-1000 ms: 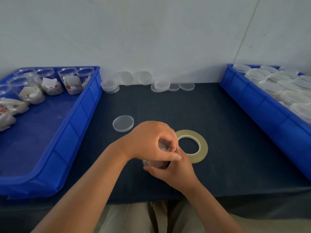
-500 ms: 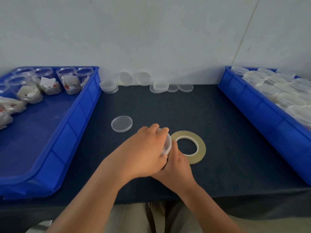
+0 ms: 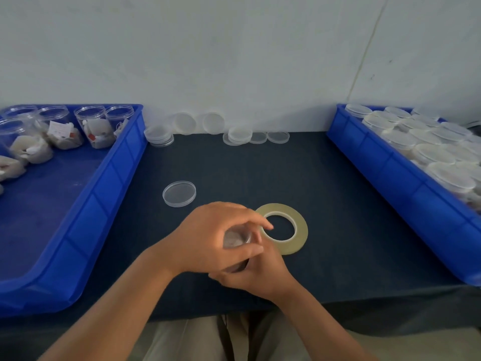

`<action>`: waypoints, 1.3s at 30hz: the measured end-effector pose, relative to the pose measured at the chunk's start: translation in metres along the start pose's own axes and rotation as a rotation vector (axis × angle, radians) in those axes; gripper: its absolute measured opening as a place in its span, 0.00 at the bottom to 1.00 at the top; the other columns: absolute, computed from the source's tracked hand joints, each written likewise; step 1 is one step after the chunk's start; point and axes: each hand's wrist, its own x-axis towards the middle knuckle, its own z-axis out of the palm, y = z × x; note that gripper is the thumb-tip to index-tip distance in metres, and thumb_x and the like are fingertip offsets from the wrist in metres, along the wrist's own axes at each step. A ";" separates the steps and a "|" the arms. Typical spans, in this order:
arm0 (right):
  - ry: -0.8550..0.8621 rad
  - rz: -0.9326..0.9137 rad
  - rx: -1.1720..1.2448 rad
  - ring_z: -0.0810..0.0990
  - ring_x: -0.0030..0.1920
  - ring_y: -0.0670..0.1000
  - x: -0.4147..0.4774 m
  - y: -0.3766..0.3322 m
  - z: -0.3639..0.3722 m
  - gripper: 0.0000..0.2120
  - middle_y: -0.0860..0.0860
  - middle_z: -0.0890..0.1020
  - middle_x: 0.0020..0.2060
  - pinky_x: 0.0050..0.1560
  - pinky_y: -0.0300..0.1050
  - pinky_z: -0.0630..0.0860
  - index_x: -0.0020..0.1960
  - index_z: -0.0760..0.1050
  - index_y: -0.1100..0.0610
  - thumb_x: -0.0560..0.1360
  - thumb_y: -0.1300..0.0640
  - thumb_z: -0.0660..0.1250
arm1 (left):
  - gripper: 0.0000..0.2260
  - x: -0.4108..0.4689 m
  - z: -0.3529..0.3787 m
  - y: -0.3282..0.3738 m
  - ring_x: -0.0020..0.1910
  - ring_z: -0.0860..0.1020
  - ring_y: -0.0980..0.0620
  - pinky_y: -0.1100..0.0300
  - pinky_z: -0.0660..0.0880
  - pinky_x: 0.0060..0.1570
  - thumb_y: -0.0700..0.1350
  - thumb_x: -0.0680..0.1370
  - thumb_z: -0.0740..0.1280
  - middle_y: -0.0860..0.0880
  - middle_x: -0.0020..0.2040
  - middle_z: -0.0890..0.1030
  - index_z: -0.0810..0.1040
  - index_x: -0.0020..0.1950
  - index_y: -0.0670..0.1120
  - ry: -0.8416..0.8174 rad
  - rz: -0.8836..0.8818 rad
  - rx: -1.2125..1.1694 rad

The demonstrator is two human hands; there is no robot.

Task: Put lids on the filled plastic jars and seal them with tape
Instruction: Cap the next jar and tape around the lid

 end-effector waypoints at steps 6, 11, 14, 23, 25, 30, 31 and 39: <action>0.048 0.055 -0.004 0.81 0.64 0.48 -0.001 -0.002 0.002 0.39 0.41 0.80 0.63 0.59 0.45 0.81 0.72 0.69 0.43 0.67 0.42 0.84 | 0.43 -0.015 -0.020 -0.009 0.72 0.61 0.74 0.67 0.66 0.61 0.76 0.69 0.71 0.78 0.72 0.62 0.53 0.79 0.75 0.035 -0.153 0.105; 0.068 0.049 -0.018 0.80 0.65 0.46 0.000 -0.004 0.000 0.40 0.39 0.79 0.64 0.60 0.40 0.80 0.73 0.67 0.38 0.66 0.41 0.84 | 0.50 -0.032 -0.035 -0.018 0.64 0.70 0.77 0.65 0.72 0.57 0.73 0.68 0.74 0.80 0.66 0.68 0.39 0.76 0.81 -0.088 -0.384 -0.056; 0.069 0.037 -0.061 0.80 0.63 0.45 0.001 -0.005 0.004 0.38 0.38 0.79 0.62 0.58 0.39 0.79 0.72 0.69 0.42 0.68 0.43 0.82 | 0.47 -0.028 -0.030 0.002 0.71 0.69 0.69 0.63 0.71 0.60 0.78 0.68 0.66 0.75 0.74 0.62 0.40 0.78 0.77 -0.151 -0.433 0.007; 0.061 0.049 -0.196 0.80 0.49 0.41 0.001 -0.004 0.001 0.17 0.35 0.77 0.49 0.41 0.36 0.77 0.59 0.71 0.39 0.74 0.41 0.72 | 0.31 0.014 0.040 0.040 0.54 0.77 0.55 0.56 0.75 0.58 0.76 0.77 0.47 0.56 0.56 0.77 0.75 0.61 0.57 0.192 -0.467 0.607; 0.052 0.036 -0.144 0.82 0.50 0.40 0.001 -0.003 -0.001 0.21 0.34 0.79 0.49 0.42 0.35 0.77 0.59 0.73 0.42 0.70 0.43 0.77 | 0.18 0.005 0.034 0.025 0.49 0.77 0.59 0.59 0.76 0.52 0.69 0.79 0.60 0.60 0.51 0.78 0.79 0.53 0.59 0.259 -0.288 0.469; 0.038 -0.021 -0.003 0.85 0.53 0.49 -0.001 0.001 0.000 0.28 0.41 0.83 0.52 0.47 0.53 0.83 0.64 0.77 0.52 0.68 0.48 0.81 | 0.06 -0.012 0.009 -0.005 0.57 0.78 0.62 0.57 0.75 0.63 0.60 0.76 0.70 0.64 0.56 0.80 0.83 0.49 0.60 0.094 -0.009 0.175; 0.034 -0.034 0.001 0.85 0.54 0.49 -0.001 0.000 0.000 0.28 0.41 0.83 0.53 0.48 0.52 0.83 0.65 0.77 0.53 0.69 0.48 0.81 | 0.07 -0.013 0.006 -0.007 0.62 0.77 0.63 0.56 0.71 0.70 0.60 0.76 0.70 0.64 0.58 0.81 0.85 0.50 0.60 0.087 0.018 0.141; 0.087 -0.022 -0.161 0.80 0.62 0.41 -0.003 0.000 0.008 0.36 0.38 0.78 0.63 0.58 0.42 0.80 0.74 0.70 0.46 0.70 0.41 0.79 | 0.41 -0.028 0.017 0.019 0.75 0.63 0.57 0.59 0.70 0.67 0.77 0.71 0.57 0.62 0.75 0.58 0.50 0.79 0.63 0.027 -0.526 0.307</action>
